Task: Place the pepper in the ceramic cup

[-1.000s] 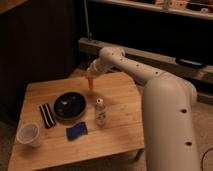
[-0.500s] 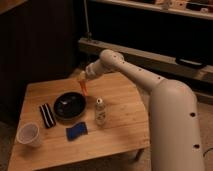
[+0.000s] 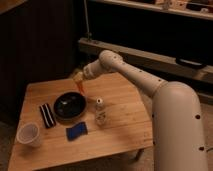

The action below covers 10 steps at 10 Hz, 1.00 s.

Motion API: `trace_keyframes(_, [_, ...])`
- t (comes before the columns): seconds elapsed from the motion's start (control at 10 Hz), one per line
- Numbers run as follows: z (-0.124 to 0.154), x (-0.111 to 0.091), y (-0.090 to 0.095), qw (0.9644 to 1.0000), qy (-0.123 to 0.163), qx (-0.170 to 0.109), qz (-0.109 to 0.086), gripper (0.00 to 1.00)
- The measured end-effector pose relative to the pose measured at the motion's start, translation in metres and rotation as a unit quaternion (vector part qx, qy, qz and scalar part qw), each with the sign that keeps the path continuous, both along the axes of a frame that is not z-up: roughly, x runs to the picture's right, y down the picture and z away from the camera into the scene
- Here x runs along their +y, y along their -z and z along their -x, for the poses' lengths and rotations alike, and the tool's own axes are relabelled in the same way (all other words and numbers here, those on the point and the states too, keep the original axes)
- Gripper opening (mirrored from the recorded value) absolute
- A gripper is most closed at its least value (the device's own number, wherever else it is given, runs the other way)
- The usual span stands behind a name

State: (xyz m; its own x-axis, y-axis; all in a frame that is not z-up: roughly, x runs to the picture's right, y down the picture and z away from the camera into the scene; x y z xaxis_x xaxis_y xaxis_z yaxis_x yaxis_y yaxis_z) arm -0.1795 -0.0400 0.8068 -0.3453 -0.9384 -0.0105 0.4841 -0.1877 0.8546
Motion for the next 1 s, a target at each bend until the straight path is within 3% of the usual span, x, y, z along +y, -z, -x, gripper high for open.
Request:
trace_keyframes(0.2, [0.030,0.027,0.035,0.9973,0.028,-0.057,-0.037,0.00])
trace_keyframes(0.5, [0.076,0.067,0.089,0.9820,0.076,-0.151,-0.083,0.00])
trace_keyframes(0.7, [0.111,0.095,0.123,0.9645,0.111,-0.216,-0.103,0.00])
trace_keyframes(0.8, [0.128,0.109,0.139,0.9540,0.127,-0.248,-0.111,0.00])
trace_keyframes(1.0, [0.168,0.138,0.175,0.9250,0.163,-0.318,-0.129,0.00])
